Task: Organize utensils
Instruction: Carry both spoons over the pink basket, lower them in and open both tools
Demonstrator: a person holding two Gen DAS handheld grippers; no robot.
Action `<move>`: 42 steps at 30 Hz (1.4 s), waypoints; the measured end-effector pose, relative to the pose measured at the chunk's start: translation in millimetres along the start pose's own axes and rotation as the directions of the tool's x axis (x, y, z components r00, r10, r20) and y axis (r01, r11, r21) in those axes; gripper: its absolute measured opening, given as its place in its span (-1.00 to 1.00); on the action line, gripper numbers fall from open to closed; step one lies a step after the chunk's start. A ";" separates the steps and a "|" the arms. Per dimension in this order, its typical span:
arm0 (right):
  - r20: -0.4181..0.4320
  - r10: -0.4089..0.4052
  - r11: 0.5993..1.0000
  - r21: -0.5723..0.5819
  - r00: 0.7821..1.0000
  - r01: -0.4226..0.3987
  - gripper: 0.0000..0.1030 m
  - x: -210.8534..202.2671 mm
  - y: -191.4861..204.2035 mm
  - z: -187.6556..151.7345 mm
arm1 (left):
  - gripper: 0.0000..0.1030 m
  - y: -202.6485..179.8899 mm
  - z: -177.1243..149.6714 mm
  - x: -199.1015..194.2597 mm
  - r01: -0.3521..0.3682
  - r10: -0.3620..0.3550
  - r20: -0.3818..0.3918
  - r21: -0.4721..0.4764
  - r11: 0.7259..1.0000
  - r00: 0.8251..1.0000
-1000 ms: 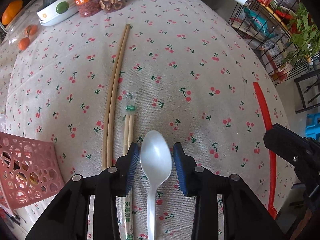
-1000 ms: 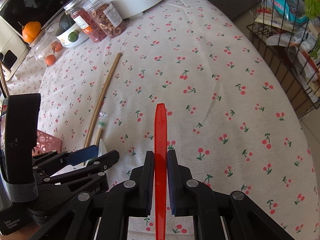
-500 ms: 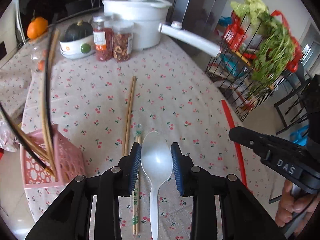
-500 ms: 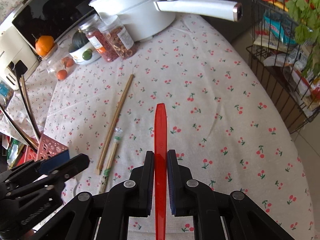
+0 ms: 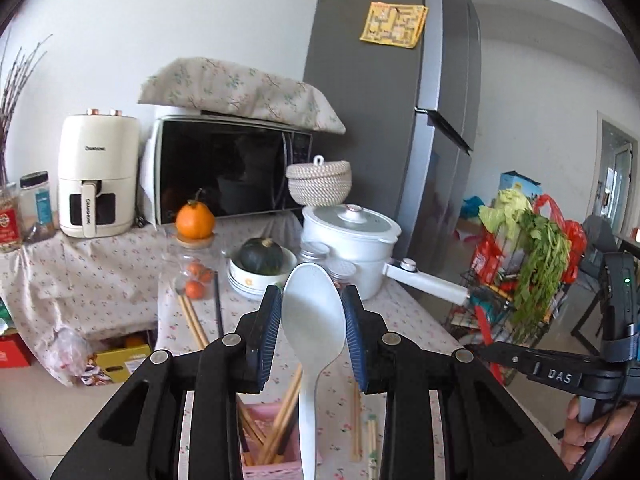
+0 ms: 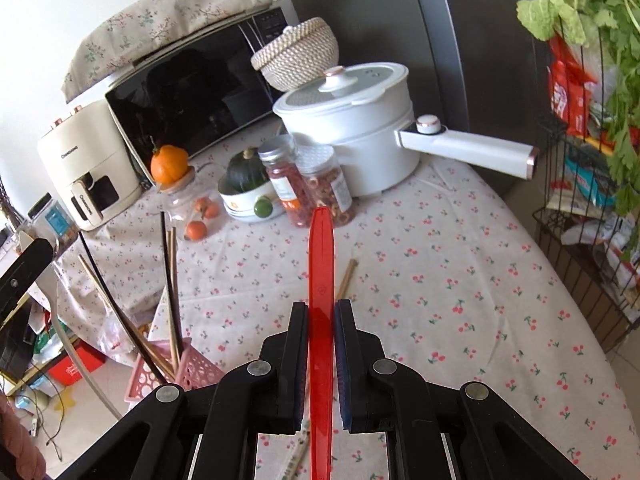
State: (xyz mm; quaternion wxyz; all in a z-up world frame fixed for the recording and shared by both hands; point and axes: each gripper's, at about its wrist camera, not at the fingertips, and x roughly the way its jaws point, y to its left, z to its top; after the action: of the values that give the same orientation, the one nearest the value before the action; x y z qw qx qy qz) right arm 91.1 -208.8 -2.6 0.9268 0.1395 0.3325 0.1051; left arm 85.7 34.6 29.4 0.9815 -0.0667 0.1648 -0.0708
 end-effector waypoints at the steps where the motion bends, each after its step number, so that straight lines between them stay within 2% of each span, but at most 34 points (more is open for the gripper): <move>1: 0.010 0.004 1.000 -0.002 1.000 -0.003 -0.79 1.9 4.1 0.4 | -0.36 5.5 -3.1 4.0 -0.015 0.015 0.019 -0.001 1.000 1.000; 7: 0.079 0.006 1.000 -0.026 0.997 -0.004 -0.79 13.3 26.2 0.7 | -0.36 20.6 -31.1 23.9 -0.072 0.069 0.077 0.044 0.996 0.995; 12: 0.148 0.018 0.999 -0.043 0.989 -0.012 -0.79 20.0 43.3 -0.7 | -0.36 26.9 -42.0 39.9 -0.089 0.085 0.072 0.054 0.995 0.994; 15: 0.192 0.036 0.998 -0.050 0.981 -0.027 -0.79 21.5 55.3 -1.1 | -0.34 33.6 -47.2 44.2 -0.088 0.087 0.030 0.036 0.995 0.996; 18: 0.234 0.054 0.998 -0.052 0.971 -0.043 -0.79 22.9 66.8 -1.7 | -0.33 41.6 -49.3 44.3 -0.077 0.077 -0.048 0.002 0.997 0.996; 22: 0.272 0.075 0.997 -0.039 0.959 -0.067 -0.79 27.9 83.0 -3.1 | -0.20 49.5 -44.7 32.5 -0.075 0.072 -0.148 -0.011 0.997 0.986; 25: 0.301 0.081 0.997 -0.032 0.950 -0.075 -0.79 32.3 98.3 -4.0 | -0.13 57.7 -37.8 19.9 -0.076 0.068 -0.248 -0.022 0.997 0.966; 30: 0.338 0.060 0.998 -0.023 0.939 -0.056 -0.79 46.5 122.5 -6.3 | -0.08 83.8 -42.0 0.3 -0.138 0.103 -0.414 -0.055 0.989 0.904; 34: 0.356 0.008 1.000 0.009 0.934 -0.012 -0.79 60.9 130.7 -10.8 | -0.08 108.1 -55.0 -3.5 -0.159 0.094 -0.478 -0.099 0.982 0.873; 38: 0.372 -0.047 0.999 0.042 0.927 0.034 -0.79 72.3 135.0 -13.7 | -0.08 121.9 -65.2 -2.9 -0.160 0.084 -0.512 -0.106 0.981 0.855; 42: 0.379 -0.077 0.996 0.067 0.922 0.056 -0.78 79.8 141.7 -19.8 | -0.08 132.8 -66.0 -3.0 -0.164 0.079 -0.520 -0.121 0.979 0.851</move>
State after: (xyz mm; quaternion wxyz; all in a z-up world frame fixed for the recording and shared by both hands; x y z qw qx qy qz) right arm 124.2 -49.1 -17.6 0.9725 0.1716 0.1536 0.0354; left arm 76.5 158.2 -52.0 0.8962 -0.1138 0.4287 -0.0101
